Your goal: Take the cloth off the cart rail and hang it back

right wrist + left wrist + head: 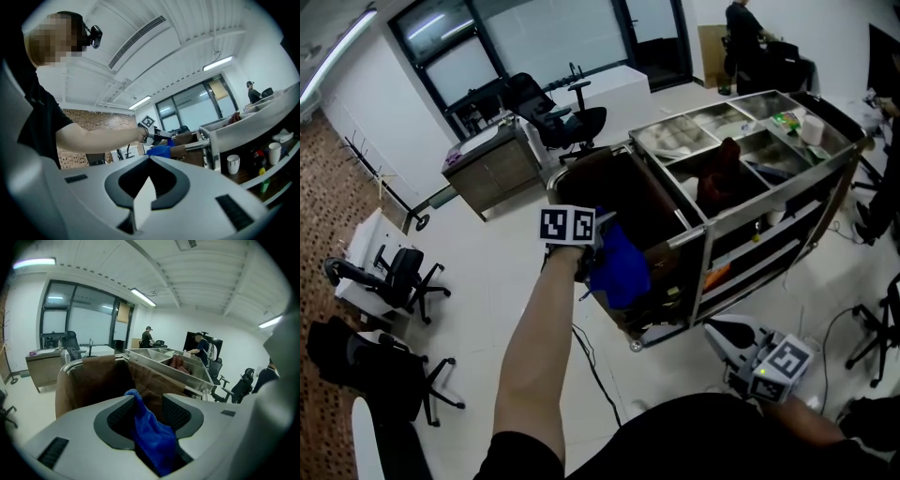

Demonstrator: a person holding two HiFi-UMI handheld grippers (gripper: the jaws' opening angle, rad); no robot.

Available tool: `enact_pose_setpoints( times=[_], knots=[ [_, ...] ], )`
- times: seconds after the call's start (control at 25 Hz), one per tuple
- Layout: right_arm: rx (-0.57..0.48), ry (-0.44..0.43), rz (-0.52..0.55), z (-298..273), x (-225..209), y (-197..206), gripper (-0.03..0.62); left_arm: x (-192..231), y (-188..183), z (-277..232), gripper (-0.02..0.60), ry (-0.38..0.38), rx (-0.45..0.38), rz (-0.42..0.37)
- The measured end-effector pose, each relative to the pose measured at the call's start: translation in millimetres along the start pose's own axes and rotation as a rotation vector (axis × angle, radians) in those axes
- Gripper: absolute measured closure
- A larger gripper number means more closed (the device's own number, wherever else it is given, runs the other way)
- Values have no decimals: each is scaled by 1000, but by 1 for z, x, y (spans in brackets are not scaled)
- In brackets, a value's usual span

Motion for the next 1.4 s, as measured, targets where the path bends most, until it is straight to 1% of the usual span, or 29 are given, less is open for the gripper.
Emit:
enact_pose_setpoints(
  times=[0.08,0.2,0.28,0.4,0.44,0.56,0.64,0.72,0.88,0.96,1.04,1.16,1.28,1.32,1.4],
  knots=[
    [-4,-17,-3,-1,3,0,579,-2,6,4,399,14,5,20],
    [-2,-44,-14,-5,6,1,579,-8,17,15,399,88,11,83],
    [26,-42,-9,-6,6,6,579,-16,21,29,399,125,-10,98],
    [25,-70,-10,-13,9,6,579,-31,31,54,399,176,-40,118],
    [21,-82,-9,-16,11,5,579,-34,37,61,399,201,-42,138],
    [6,-125,-14,-27,18,3,579,-41,64,78,399,277,-46,234],
    [19,-148,-14,-33,23,5,579,-44,85,91,399,294,-64,274],
    [48,-163,-7,-38,27,9,579,-48,105,102,399,280,-87,285],
    [53,-205,-19,-47,34,11,579,-65,142,121,399,257,-128,280],
    [55,-216,-19,-51,36,10,579,-79,159,130,399,242,-145,261],
    [54,-223,-23,-53,38,10,579,-94,172,139,399,212,-188,226],
    [47,-231,-12,-57,40,8,579,-118,185,154,399,134,-293,145],
    [63,-215,3,-58,41,9,579,-144,196,169,409,41,-433,56],
    [57,-220,2,-58,43,8,579,-152,199,173,434,9,-482,27],
    [27,-246,4,-60,48,6,579,-166,207,182,515,-52,-560,1]
  ],
)
Point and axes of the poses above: the fingertips, and each gripper's own axes: z backward along the fingers, x to its left, y out of its underside, the point moved 8 cm from there along z, backward along the fingers
